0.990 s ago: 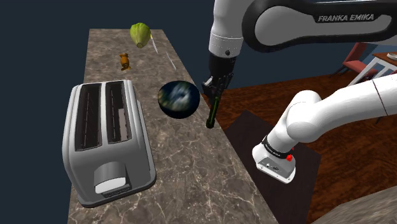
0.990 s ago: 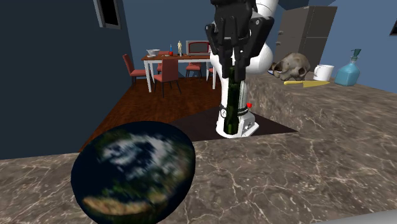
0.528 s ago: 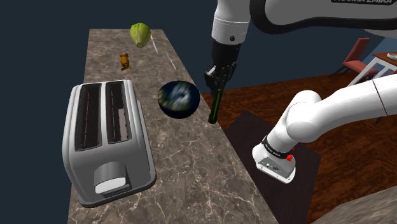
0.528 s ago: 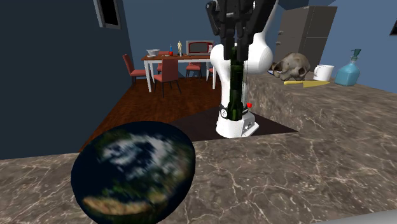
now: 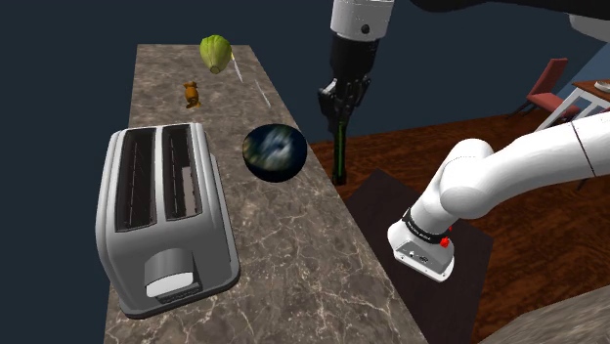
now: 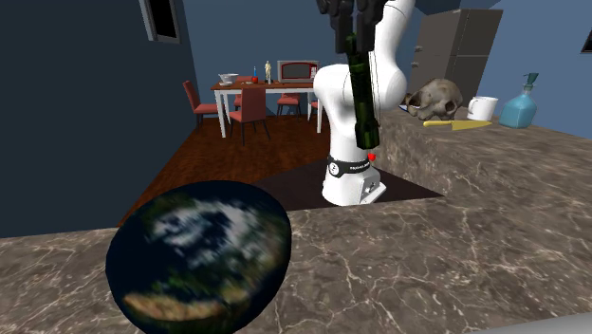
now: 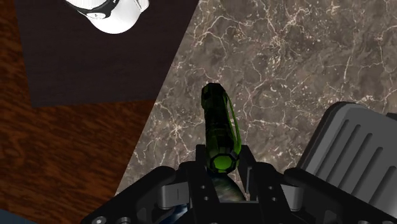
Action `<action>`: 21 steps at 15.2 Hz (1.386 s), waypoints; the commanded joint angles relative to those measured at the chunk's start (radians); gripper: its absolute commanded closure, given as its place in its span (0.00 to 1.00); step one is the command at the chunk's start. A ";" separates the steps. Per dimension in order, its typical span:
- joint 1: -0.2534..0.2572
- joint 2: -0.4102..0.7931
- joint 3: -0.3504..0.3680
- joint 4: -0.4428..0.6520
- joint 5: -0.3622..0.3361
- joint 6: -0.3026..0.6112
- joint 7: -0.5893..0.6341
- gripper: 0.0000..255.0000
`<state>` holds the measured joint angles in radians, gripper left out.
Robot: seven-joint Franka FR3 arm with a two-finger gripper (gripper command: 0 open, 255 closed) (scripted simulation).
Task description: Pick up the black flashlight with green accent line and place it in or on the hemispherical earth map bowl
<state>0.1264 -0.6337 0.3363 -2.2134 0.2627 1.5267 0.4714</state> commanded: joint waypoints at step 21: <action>-0.106 0.487 -0.088 0.646 -0.170 -0.188 -0.112 1.00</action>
<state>0.0252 -0.1819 0.2512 -1.6158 0.1033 1.3526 0.3658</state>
